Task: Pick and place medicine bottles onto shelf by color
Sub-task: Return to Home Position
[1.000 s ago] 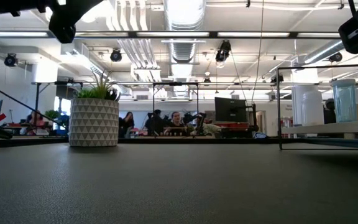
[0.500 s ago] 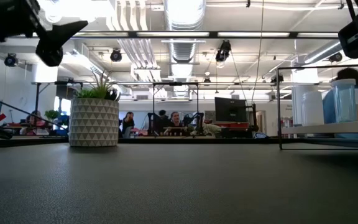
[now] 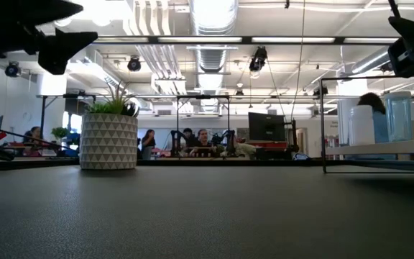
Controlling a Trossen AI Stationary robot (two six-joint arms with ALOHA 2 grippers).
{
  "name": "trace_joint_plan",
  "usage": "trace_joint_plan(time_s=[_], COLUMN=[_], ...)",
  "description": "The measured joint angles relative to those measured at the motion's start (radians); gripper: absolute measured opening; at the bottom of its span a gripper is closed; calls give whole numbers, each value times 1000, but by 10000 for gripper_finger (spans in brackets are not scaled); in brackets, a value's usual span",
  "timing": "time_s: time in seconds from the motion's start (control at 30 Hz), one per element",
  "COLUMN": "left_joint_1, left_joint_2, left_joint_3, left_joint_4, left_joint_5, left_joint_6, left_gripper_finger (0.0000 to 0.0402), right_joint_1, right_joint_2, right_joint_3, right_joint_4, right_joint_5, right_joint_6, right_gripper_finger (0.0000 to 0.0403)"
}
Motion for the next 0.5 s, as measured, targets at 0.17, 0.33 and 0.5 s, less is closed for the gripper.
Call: trace_joint_plan(time_s=[0.17, 0.33, 0.5], left_joint_1=[0, 0, 0], left_joint_2=[-2, 7, 27], left_joint_3=[-1, -1, -1], left_joint_4=[-44, -42, -42], left_joint_5=[-1, -1, -1], left_joint_6=[261, 300, 300], left_gripper_finger=[286, 286, 286], right_joint_1=[0, 0, 0], right_joint_2=[0, 0, 0], right_joint_3=[0, 0, 0], right_joint_4=[0, 0, 0], right_joint_5=[0, 0, 0], right_joint_6=[0, 0, 0], right_gripper_finger=[244, 244, 244])
